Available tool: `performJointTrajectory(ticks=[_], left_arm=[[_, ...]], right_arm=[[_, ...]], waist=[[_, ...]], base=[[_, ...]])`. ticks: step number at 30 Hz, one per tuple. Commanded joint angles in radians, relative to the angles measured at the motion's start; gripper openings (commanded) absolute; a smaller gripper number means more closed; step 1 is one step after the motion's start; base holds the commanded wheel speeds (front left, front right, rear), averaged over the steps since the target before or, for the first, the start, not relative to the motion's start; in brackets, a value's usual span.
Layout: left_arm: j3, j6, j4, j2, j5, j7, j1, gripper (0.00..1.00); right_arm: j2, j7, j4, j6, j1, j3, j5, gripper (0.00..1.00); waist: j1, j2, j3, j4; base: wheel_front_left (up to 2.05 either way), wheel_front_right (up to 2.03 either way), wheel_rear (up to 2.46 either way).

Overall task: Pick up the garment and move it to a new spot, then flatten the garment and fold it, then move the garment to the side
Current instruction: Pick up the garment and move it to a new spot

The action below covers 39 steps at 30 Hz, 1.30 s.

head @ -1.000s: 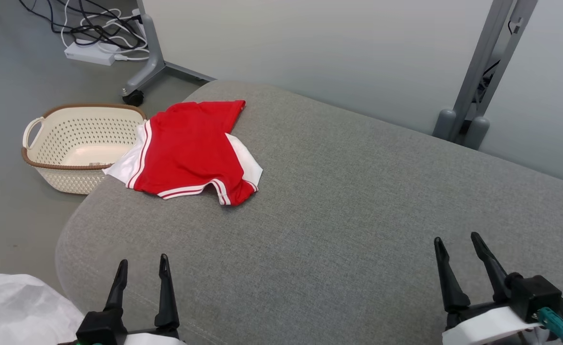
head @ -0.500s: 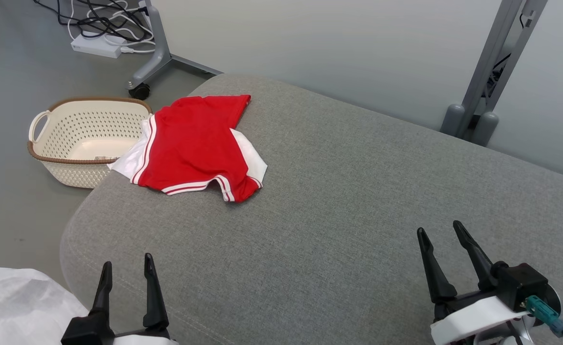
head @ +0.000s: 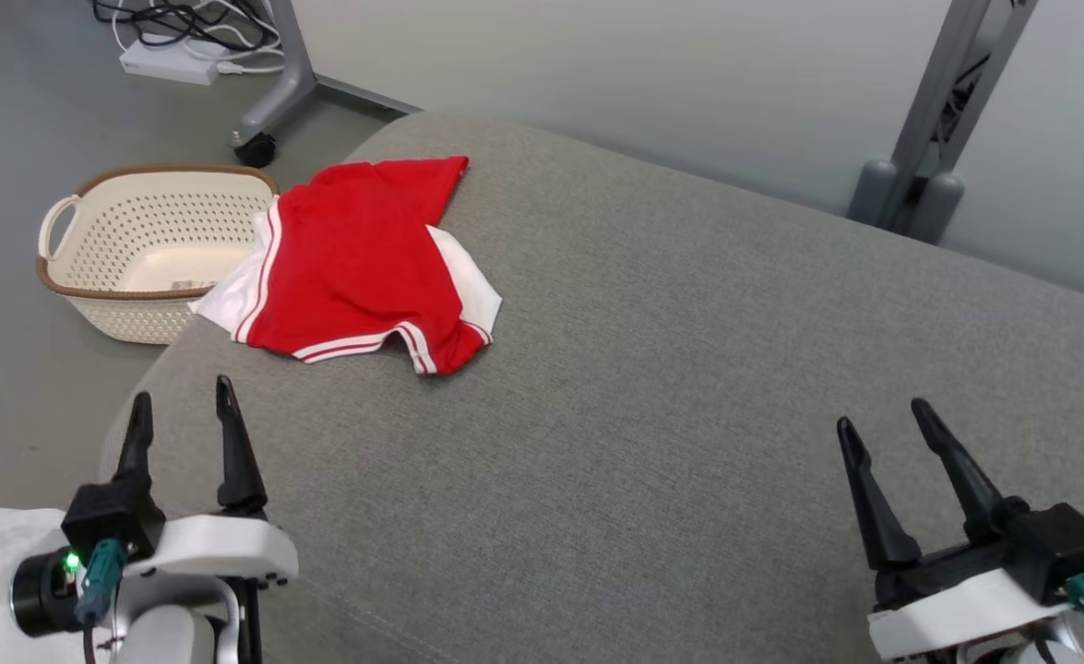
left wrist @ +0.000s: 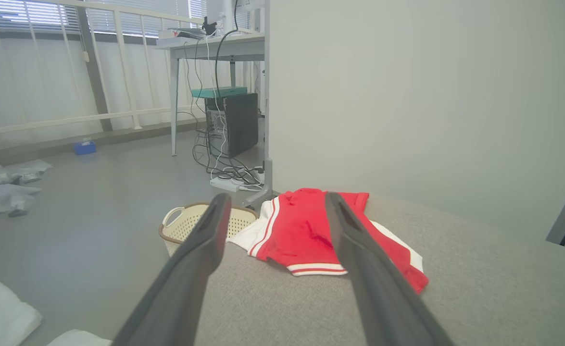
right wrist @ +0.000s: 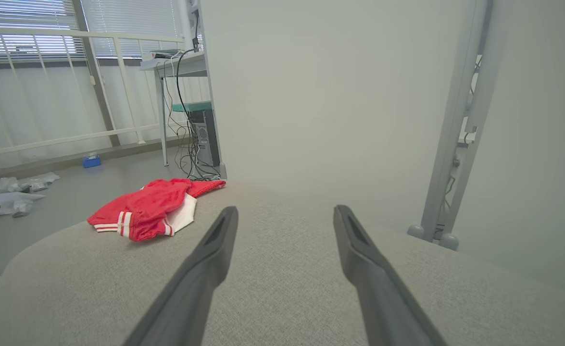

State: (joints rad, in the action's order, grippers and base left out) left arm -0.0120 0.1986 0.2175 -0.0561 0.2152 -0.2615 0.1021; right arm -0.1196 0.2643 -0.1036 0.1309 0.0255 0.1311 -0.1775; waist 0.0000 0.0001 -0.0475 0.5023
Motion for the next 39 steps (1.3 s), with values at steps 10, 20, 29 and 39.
performJointTrajectory(ticks=[10,20,29,39], left_arm=[[0.02,-0.055,0.406,-0.12,-0.015,0.092,0.418,1.0],[0.049,-0.077,0.757,-0.175,0.043,0.282,0.702,1.0],[0.098,-0.035,0.917,-0.182,0.108,0.375,0.819,1.0],[0.074,0.017,1.011,-0.177,0.101,0.475,0.868,1.0]], right_arm=[[-0.145,0.001,0.085,0.0,0.073,0.06,-0.045,1.0],[-0.231,0.001,0.115,0.0,0.136,0.114,-0.078,1.0],[-0.279,0.001,0.145,0.0,0.156,0.101,-0.115,1.0],[-0.308,0.001,0.157,0.0,0.17,0.106,-0.13,1.0]], waist=[[0.0,-0.0001,-0.197,-0.149],[0.0,-0.0001,-0.31,-0.259],[0.0,-0.0001,-0.386,-0.311],[0.0,-0.0001,-0.437,-0.325]], base=[[0.0,0.0,0.0],[0.0,0.0,0.0],[0.0,0.0,0.0],[0.0,0.0,0.0]])
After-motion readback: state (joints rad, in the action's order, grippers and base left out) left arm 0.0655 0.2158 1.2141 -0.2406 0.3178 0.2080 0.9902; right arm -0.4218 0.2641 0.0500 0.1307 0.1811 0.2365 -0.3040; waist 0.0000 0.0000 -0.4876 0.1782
